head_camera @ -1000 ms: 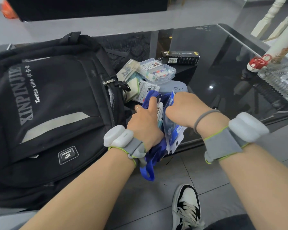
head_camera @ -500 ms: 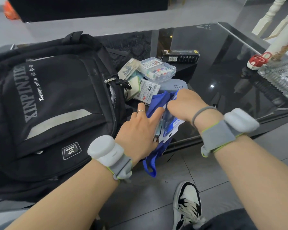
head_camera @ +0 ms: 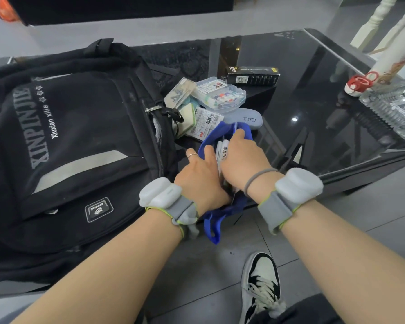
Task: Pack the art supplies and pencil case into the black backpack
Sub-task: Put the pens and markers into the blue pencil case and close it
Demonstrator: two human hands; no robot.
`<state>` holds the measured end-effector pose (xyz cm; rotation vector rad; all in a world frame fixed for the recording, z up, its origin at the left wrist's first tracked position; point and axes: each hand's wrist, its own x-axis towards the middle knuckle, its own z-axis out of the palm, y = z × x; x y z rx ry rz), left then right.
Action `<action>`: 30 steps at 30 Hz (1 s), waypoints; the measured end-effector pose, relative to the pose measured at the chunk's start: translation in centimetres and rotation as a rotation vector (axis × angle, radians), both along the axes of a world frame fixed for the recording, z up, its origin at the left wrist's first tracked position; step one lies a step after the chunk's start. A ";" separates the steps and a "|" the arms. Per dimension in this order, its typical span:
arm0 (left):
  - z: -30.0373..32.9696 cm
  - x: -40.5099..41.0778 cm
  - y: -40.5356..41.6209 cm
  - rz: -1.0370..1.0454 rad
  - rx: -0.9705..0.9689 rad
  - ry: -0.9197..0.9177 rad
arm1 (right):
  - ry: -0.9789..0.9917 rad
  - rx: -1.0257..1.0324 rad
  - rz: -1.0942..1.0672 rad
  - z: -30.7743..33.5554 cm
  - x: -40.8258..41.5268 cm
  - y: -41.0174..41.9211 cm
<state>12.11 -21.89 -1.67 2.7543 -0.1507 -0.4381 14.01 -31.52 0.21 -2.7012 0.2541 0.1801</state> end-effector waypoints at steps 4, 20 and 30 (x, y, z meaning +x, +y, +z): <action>0.4 0.3 -0.4 -0.009 -0.050 0.004 | 0.058 0.044 0.006 0.3 -0.3 -1.5; 2.2 1.2 0.9 -0.045 -0.040 -0.152 | 0.259 -0.326 0.361 3.8 -1.8 -1.8; 2.6 1.3 1.1 0.049 -0.062 -0.236 | 0.296 -0.212 0.404 3.2 -2.4 -4.8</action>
